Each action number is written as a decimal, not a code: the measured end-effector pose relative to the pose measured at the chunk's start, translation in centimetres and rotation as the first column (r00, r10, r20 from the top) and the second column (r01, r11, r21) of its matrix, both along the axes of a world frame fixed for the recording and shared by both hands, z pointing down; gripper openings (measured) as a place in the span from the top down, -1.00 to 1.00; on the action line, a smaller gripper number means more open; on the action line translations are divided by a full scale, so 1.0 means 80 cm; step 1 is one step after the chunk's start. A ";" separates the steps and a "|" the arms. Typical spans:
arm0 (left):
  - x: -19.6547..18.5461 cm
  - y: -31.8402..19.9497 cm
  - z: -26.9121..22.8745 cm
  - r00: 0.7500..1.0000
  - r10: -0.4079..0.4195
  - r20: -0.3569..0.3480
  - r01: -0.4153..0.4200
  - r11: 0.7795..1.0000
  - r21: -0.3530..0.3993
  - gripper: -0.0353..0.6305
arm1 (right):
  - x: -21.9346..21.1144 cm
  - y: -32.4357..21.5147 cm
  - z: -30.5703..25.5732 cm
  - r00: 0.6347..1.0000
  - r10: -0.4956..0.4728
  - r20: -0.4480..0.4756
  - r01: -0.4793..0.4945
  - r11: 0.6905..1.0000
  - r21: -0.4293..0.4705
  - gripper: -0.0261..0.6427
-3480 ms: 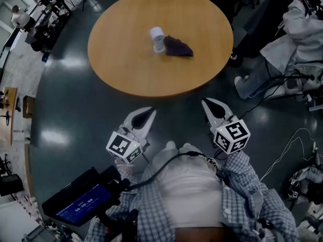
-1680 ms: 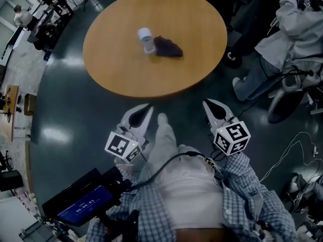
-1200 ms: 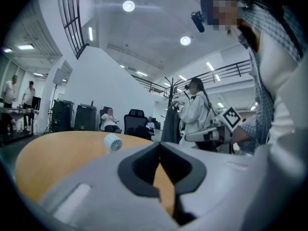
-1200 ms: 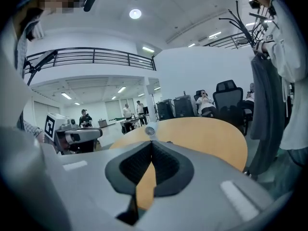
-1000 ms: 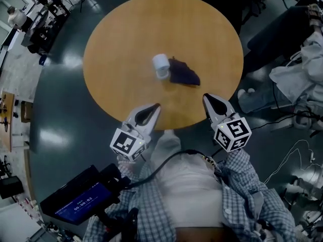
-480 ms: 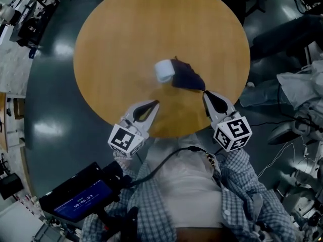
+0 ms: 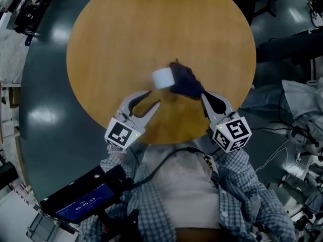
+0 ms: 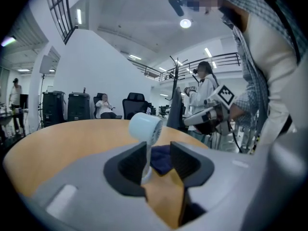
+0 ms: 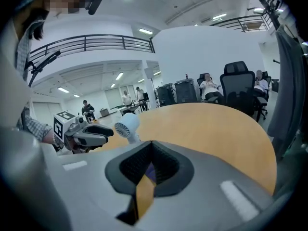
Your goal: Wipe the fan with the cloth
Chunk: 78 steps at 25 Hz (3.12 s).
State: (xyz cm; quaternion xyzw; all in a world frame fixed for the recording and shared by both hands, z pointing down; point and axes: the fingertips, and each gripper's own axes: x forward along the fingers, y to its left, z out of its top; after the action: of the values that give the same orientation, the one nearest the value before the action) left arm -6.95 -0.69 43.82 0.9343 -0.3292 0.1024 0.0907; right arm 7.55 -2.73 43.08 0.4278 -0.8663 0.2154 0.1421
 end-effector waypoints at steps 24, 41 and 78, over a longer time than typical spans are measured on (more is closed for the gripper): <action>0.021 -0.066 0.032 0.997 0.072 0.004 -0.072 0.997 0.019 0.41 | -0.009 -0.018 0.049 0.991 -0.039 -0.129 0.034 0.999 -0.039 0.91; 0.031 -0.066 0.042 0.996 0.054 0.069 -0.059 0.996 0.062 0.44 | -0.079 -0.044 0.143 0.793 -0.398 -0.461 0.351 0.917 -0.188 0.40; 0.038 -0.095 -0.112 0.991 -0.110 -0.071 0.121 0.977 0.175 0.45 | -0.154 -0.047 -0.211 0.875 -0.483 0.028 0.444 0.825 0.349 0.63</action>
State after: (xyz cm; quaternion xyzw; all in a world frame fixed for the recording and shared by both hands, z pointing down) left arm -3.88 -8.25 34.86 0.9206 -0.3879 0.0382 0.0220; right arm -4.78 -6.46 26.19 0.2089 -0.9744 0.0498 0.0662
